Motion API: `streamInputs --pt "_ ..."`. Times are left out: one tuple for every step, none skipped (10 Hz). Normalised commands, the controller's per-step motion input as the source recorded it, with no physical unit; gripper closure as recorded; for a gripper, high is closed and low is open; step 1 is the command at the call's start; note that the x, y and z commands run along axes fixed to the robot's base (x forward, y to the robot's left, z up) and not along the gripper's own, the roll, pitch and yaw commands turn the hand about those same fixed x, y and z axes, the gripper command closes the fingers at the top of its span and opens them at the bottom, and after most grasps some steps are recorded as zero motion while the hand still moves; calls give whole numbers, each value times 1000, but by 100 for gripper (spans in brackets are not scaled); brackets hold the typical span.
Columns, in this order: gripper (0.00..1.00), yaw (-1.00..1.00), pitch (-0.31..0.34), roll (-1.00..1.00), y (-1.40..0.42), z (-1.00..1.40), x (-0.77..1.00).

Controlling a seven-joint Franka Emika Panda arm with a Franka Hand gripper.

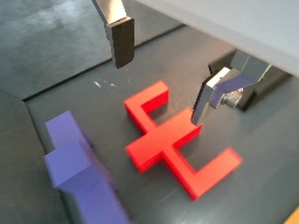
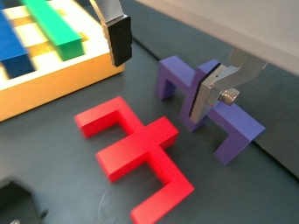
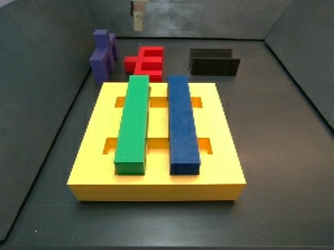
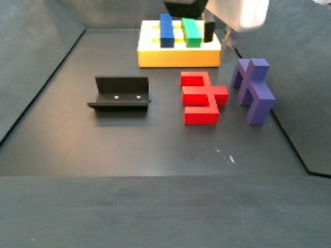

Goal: Pick up the purple object. Move up. Move to above the board. Insert the purple object.
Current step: Pick up the purple object.

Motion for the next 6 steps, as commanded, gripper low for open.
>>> streamInputs --pt "0 -537 0 103 -140 -60 -574" --pt "0 -566 0 133 -63 -80 -617" --pt "0 -577 4 129 0 -189 -609" --pt "0 -560 0 100 0 -269 -626" --pt "0 -477 16 30 0 -374 -454" --pt "0 -171 20 0 11 -426 -180"
